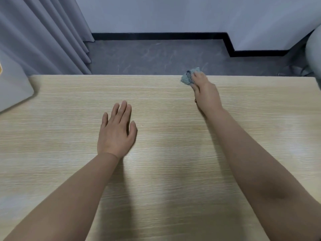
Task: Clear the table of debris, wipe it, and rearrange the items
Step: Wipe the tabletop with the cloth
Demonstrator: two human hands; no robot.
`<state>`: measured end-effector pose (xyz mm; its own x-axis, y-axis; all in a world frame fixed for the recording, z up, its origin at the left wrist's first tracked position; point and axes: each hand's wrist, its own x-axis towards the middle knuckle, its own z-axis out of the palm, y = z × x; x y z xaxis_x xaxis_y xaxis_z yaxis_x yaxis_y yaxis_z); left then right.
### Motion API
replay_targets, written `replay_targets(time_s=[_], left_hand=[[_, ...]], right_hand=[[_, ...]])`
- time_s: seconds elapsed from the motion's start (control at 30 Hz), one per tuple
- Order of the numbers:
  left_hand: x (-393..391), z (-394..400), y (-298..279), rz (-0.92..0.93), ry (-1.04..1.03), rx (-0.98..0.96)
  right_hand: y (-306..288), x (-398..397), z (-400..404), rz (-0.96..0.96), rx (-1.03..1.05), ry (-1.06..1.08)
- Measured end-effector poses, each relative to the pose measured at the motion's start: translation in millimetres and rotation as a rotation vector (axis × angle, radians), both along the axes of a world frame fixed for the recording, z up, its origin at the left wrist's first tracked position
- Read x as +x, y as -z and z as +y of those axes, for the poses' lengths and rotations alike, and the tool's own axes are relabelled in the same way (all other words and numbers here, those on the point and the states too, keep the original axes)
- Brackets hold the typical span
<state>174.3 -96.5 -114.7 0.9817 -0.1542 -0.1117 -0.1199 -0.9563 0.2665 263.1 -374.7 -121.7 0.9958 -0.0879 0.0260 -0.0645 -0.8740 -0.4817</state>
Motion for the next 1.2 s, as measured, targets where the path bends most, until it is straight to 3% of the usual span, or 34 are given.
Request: replay_targets(time_s=[0.1,0.27,0.33,0.57,0.67,0.87,0.97,1.1,1.2], left_hand=[[0.1,-0.2,-0.6,-0.001,0.002,0.005],[0.5,0.2,-0.1,0.000,0.002,0.008],[0.1,0.1,0.3,-0.002,0.002,0.007],[-0.1,0.8,1.6,-0.016,0.001,-0.017],[-0.3,1.0,1.3,-0.016,0.003,-0.024],[0.6,1.3,2.2,-0.019,0.005,-0.010],[0.0,0.6,0.5,-0.021,0.006,-0.017],[-1.1,0.1,-1.1,-0.015,0.004,-0.022],[-0.8,0.9,-0.6,-0.017,0.003,-0.026]], right_hand=[[1.3,-15.3,25.3,0.015,0.070,-0.040],[2.4,-95.5,68.6,0.018,0.043,-0.650],[0.6,-92.7,55.9,0.009,0.011,-0.754],[-4.5,-23.3,15.5,0.023,-0.010,-0.179],[-2.9,-54.6,37.4,0.020,0.032,-0.281],[0.7,-135.8,49.9,0.027,0.063,-0.857],[-3.3,-92.2,27.6,0.105,0.053,-0.673],[-8.4,-41.0,7.2,0.028,-0.011,-0.287],[-6.3,-63.0,29.8,0.026,0.023,-0.254]])
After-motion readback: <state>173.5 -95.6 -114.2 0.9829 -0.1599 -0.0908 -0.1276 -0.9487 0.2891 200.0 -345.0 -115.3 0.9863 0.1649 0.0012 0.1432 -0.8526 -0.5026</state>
